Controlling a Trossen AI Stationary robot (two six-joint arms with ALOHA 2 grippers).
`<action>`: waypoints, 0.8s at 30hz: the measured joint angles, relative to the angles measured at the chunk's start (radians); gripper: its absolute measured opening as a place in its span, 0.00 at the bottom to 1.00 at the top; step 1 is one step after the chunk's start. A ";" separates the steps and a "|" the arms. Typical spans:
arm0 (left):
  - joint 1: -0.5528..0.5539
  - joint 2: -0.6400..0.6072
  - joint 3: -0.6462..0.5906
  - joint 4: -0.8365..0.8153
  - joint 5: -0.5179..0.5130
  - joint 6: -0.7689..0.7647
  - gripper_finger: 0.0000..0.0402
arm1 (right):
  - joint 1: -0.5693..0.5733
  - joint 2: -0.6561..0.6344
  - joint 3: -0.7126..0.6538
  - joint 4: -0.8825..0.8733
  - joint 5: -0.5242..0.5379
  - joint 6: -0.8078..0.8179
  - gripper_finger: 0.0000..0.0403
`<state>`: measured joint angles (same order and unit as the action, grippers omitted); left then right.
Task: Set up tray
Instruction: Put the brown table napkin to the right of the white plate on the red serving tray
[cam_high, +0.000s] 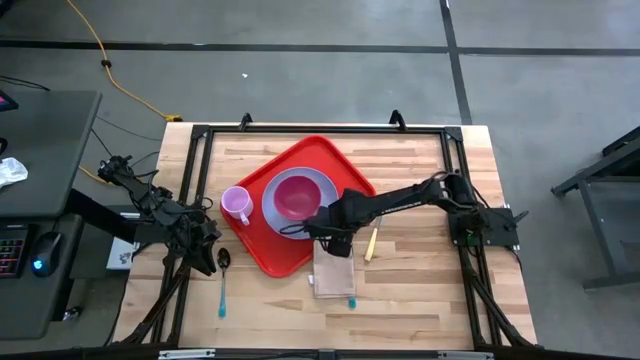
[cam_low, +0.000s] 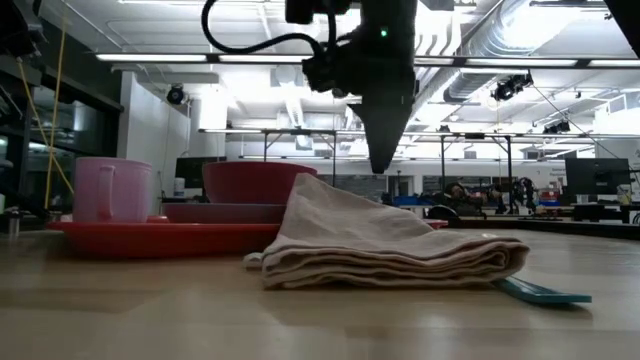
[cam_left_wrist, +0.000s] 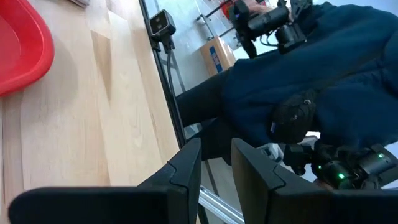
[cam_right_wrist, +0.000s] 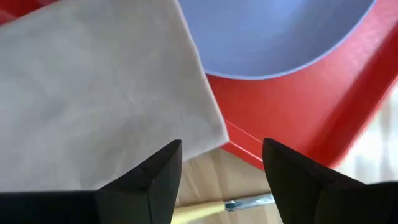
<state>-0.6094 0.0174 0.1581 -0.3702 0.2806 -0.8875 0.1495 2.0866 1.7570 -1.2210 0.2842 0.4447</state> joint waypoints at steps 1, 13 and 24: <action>0.000 0.000 0.000 0.000 0.000 0.000 0.29 | -0.003 0.000 -0.013 0.013 -0.003 -0.008 0.50; 0.000 0.000 0.000 0.000 -0.002 -0.010 0.29 | -0.028 0.000 -0.046 0.027 -0.118 -0.181 0.50; 0.000 0.000 0.000 0.000 -0.003 -0.006 0.29 | -0.122 -0.101 -0.038 0.081 -0.176 -0.204 0.45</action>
<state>-0.6090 0.0174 0.1577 -0.3698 0.2775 -0.8933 0.0278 1.9858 1.7191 -1.1402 0.1087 0.2403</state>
